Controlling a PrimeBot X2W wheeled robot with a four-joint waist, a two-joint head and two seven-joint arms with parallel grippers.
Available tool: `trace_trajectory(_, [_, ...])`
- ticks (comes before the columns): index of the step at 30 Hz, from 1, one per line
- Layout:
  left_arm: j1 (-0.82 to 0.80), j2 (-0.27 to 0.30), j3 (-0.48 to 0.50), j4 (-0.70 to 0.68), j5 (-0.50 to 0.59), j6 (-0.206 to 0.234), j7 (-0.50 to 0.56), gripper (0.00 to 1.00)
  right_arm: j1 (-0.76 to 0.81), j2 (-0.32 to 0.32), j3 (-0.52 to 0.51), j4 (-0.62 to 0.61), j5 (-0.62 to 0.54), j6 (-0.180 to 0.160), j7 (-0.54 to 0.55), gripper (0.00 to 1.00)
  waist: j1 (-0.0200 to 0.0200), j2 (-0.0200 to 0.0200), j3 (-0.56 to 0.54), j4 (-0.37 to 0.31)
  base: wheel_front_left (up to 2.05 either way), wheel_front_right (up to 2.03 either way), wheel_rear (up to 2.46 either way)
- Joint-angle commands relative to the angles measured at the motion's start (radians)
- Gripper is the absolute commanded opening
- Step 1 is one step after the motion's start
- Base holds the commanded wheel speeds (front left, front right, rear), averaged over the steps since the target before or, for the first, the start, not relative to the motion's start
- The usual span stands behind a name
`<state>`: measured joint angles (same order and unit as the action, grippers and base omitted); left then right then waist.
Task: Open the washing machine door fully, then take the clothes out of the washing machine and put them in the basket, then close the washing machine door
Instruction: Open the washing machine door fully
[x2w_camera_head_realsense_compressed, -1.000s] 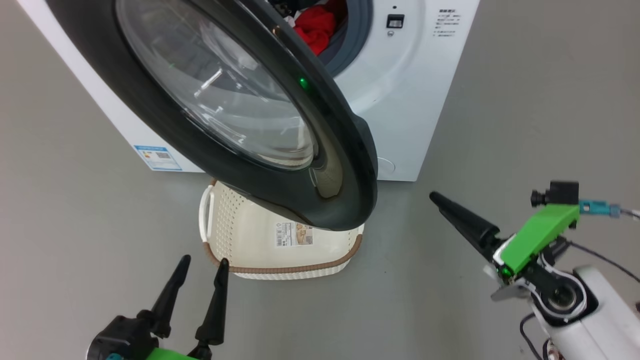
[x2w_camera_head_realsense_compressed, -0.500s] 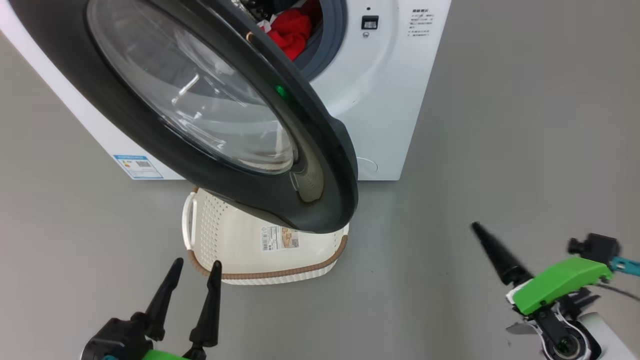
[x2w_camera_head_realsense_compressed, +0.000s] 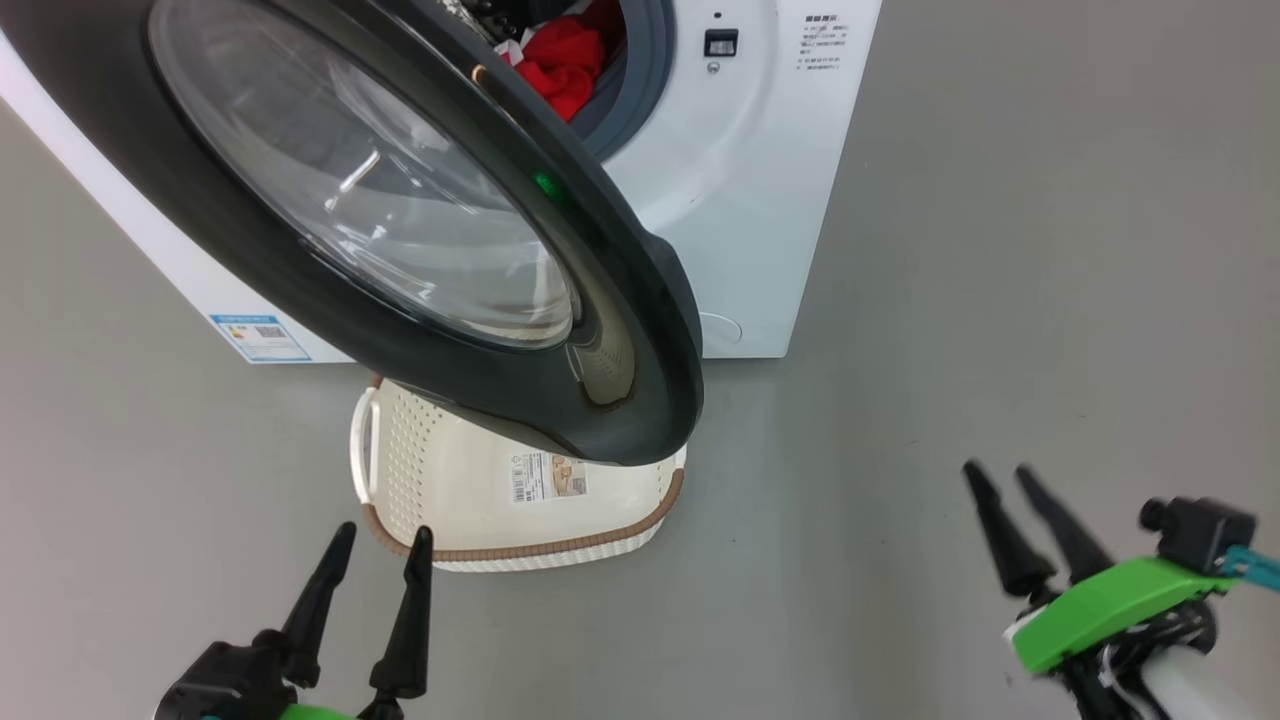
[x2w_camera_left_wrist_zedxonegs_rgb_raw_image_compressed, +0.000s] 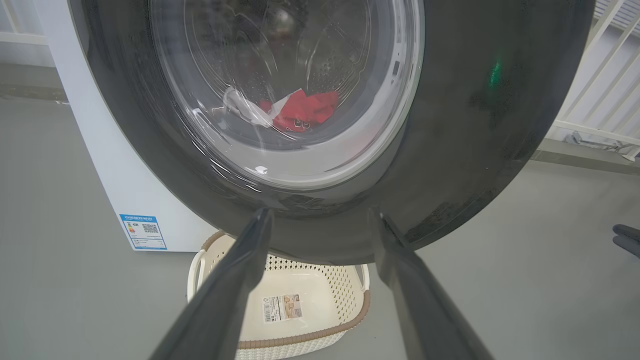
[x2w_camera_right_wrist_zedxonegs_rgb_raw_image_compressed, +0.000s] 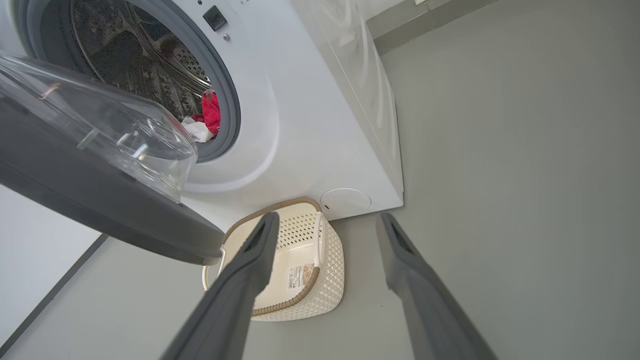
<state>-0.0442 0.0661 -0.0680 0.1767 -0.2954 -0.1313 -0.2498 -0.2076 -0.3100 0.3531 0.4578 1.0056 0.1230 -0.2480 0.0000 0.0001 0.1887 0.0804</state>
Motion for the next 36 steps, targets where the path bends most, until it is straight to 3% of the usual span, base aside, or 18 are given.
trace_trajectory(1, [-0.008, 0.012, 0.036, -0.019, 0.016, 0.001, -0.012, 1.0, 0.017, -0.003, -0.012, -0.034, -0.039, 0.008, -0.013, 1.0, 0.0, -0.0001, 0.001, -0.001, 0.0, 0.0, 0.0])
trace_trajectory(11, [-0.014, 0.009, 0.043, -0.023, 0.017, 0.001, -0.012, 1.0, 0.127, 0.12, -0.286, -0.226, -0.484, 0.008, -0.014, 1.0, 0.0, -0.0001, 0.008, 0.007, 0.0, 0.0, 0.0])
trace_trajectory(14, [-0.015, 0.008, 0.043, -0.025, 0.017, 0.001, -0.012, 1.0, 0.161, 0.173, -0.358, -0.287, -0.56, 0.008, -0.014, 1.0, 0.0, -0.0001, 0.009, 0.01, 0.0, 0.0, 0.0])
trace_trajectory(20, [-0.014, 0.006, 0.042, -0.027, 0.016, 0.001, -0.012, 1.0, 0.204, 0.21, -0.385, -0.293, -0.605, 0.008, -0.014, 1.0, 0.0, -0.0001, 0.008, 0.013, 0.0, 0.0, 0.0])
trace_trajectory(34, [-0.009, 0.005, 0.034, -0.03, 0.014, 0.001, -0.012, 1.0, 0.2, 0.221, -0.377, -0.296, -0.59, 0.008, -0.014, 1.0, 0.0, -0.0001, 0.004, 0.013, 0.0, 0.0, 0.0])
trace_trajectory(35, [-0.008, 0.005, 0.032, -0.03, 0.014, 0.001, -0.012, 1.0, 0.195, 0.224, -0.367, -0.298, -0.566, 0.008, -0.014, 0.74, 0.0, -0.0001, 0.003, 0.014, 0.0, 0.0, 0.0])
trace_trajectory(36, [-0.008, 0.005, 0.031, -0.03, 0.013, 0.001, -0.012, 1.0, 0.188, 0.227, -0.358, -0.304, -0.534, 0.008, -0.014, 0.38, 0.0, -0.0001, 0.003, 0.015, 0.0, 0.0, 0.0])
